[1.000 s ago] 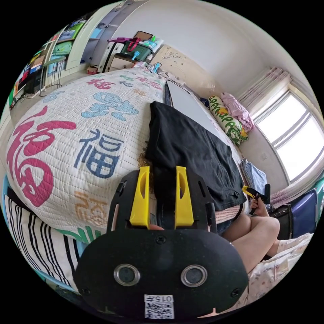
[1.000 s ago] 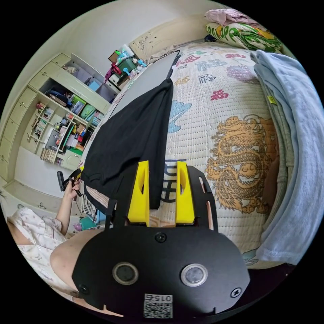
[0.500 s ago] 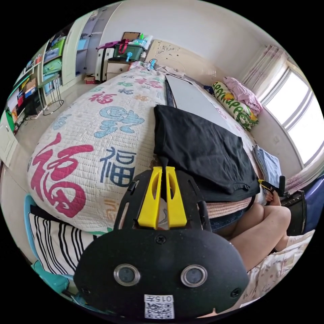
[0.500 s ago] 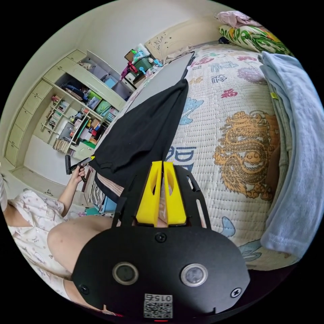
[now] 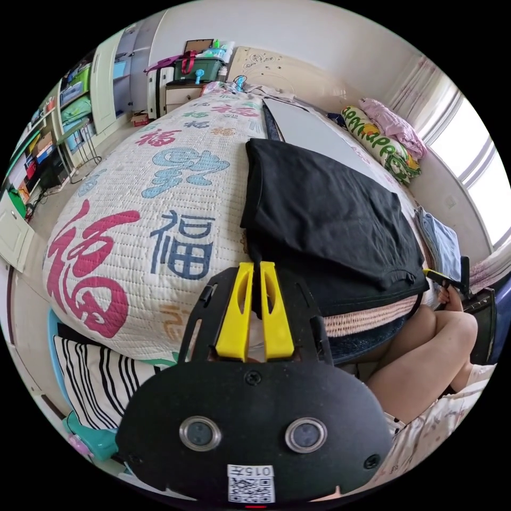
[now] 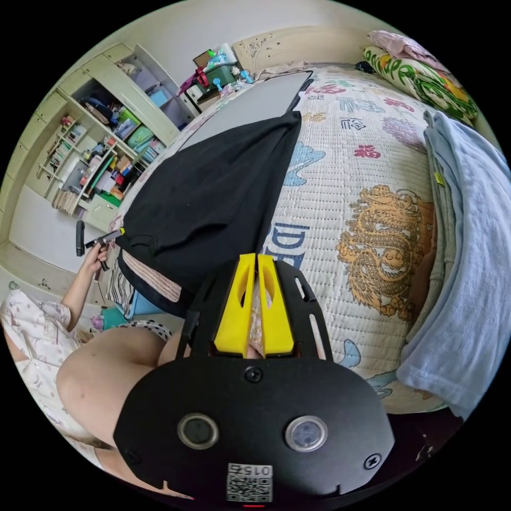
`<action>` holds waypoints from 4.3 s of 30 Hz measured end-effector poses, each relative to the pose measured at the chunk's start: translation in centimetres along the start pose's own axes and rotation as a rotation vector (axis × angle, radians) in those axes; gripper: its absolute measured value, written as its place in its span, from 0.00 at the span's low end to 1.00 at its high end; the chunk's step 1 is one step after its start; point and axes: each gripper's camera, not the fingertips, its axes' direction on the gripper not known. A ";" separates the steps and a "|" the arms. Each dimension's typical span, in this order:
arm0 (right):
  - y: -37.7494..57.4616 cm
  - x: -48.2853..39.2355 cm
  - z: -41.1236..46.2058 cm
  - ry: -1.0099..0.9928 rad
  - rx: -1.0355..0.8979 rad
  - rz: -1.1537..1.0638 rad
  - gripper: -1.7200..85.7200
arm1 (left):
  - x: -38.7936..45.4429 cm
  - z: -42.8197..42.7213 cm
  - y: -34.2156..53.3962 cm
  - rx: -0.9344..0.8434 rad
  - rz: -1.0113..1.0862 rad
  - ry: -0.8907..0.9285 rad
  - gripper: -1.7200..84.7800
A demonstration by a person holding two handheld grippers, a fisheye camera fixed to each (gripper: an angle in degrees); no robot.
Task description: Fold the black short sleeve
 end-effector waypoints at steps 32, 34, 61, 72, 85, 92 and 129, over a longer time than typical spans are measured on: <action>13.9 -2.7 17.2 0.043 -0.117 -0.726 0.13 | 5.8 -1.5 10.4 -0.024 1.010 0.340 0.15; 14.0 -2.3 19.3 0.052 -0.159 -0.736 0.13 | 5.7 -0.7 10.6 -0.064 1.051 0.310 0.15; -28.4 3.1 12.9 0.321 0.300 -0.072 0.03 | 6.6 -4.9 -28.3 0.500 0.216 0.263 0.07; -22.7 0.6 32.2 0.036 0.011 -0.409 0.14 | 12.5 9.4 -18.0 0.053 0.711 0.243 0.15; -31.4 6.4 32.0 0.307 0.042 -0.219 0.01 | 6.0 9.7 -27.5 0.088 0.580 0.182 0.05; -31.4 29.7 13.7 0.391 0.362 0.519 0.03 | -15.2 4.3 -35.2 0.346 -0.096 -0.171 0.10; -27.8 29.5 -16.3 0.009 0.415 0.142 0.04 | 26.8 13.9 -45.9 0.198 0.475 0.629 0.02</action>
